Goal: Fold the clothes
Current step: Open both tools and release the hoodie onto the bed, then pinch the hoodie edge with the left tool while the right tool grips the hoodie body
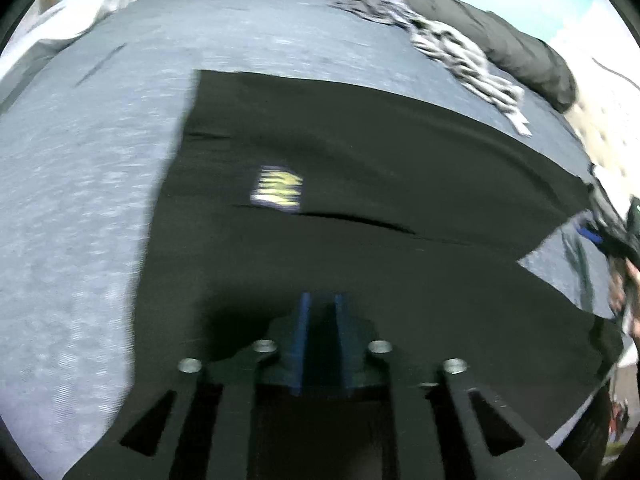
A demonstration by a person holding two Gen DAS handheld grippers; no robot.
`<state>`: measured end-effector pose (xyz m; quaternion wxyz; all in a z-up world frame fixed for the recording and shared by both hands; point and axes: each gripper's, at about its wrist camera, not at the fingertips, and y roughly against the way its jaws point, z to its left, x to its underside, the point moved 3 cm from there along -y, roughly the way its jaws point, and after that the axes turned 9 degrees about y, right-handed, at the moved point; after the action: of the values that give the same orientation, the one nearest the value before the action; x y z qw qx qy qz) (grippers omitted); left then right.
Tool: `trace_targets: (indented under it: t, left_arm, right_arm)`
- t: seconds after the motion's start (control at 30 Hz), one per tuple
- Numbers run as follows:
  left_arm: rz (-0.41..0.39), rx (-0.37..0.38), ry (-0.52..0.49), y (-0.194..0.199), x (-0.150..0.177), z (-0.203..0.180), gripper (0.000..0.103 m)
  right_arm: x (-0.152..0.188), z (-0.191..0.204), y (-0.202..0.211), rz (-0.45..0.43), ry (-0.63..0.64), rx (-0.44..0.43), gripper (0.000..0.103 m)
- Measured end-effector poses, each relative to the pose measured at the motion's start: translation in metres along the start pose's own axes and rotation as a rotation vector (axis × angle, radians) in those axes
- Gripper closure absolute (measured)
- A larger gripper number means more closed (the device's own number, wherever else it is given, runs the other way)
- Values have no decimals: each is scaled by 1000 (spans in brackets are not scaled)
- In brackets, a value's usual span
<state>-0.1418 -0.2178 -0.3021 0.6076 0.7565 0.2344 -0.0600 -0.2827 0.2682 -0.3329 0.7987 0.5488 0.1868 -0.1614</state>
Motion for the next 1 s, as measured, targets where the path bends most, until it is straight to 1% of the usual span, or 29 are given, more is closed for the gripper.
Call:
trace_targets:
  t: [0.03,0.07,0.1,0.13,0.17,0.23,0.43,0.53,0.63,0.77,0.83,0.87,0.9,0.93,0.97,1.0]
  left_arm:
    - [-7,-18,13,4,-1,9,71]
    - [-17,-36,28,8,-1,19,63]
    - [-28,-54,44,12,-2,29,59]
    - [-29,-67,63,15,-1,38,58]
    - [-29,-80,83,18,0,48,57]
    - [-31,-81,108,24,5,61,57]
    - [-31,-105,137,41,27,92,57]
    - [-30,-101,139,44,37,95,57]
    - [-29,-98,117,42,45,95,57]
    - [-32,-90,98,38,49,93,57]
    - [-37,-82,100,38,50,94,62]
    - [-39,-82,100,38,51,94,76]
    - [-46,-82,103,40,52,95,87]
    - [-53,-81,106,41,52,96,88]
    - [-57,-68,113,43,53,98,90]
    - [-61,-62,115,45,52,98,92]
  right_arm:
    - [7,11,1,24,29,-19,65]
    - [15,21,2,49,58,-37,64]
    - [22,32,2,73,87,-57,64]
    - [33,44,3,97,119,-85,63]
    - [40,53,4,110,140,-100,62]
    - [59,73,8,134,199,-120,61]
    - [108,123,21,206,354,-168,61]
    - [132,135,23,252,408,-160,61]
    - [155,137,23,285,436,-145,61]
    - [178,136,15,310,426,-118,61]
    - [184,134,12,300,416,-101,61]
    - [184,134,13,291,414,-94,61]
    - [185,134,13,282,412,-87,61]
    - [185,134,14,274,411,-80,65]
    - [186,135,14,271,416,-74,74]
    - [188,136,12,277,428,-72,78]
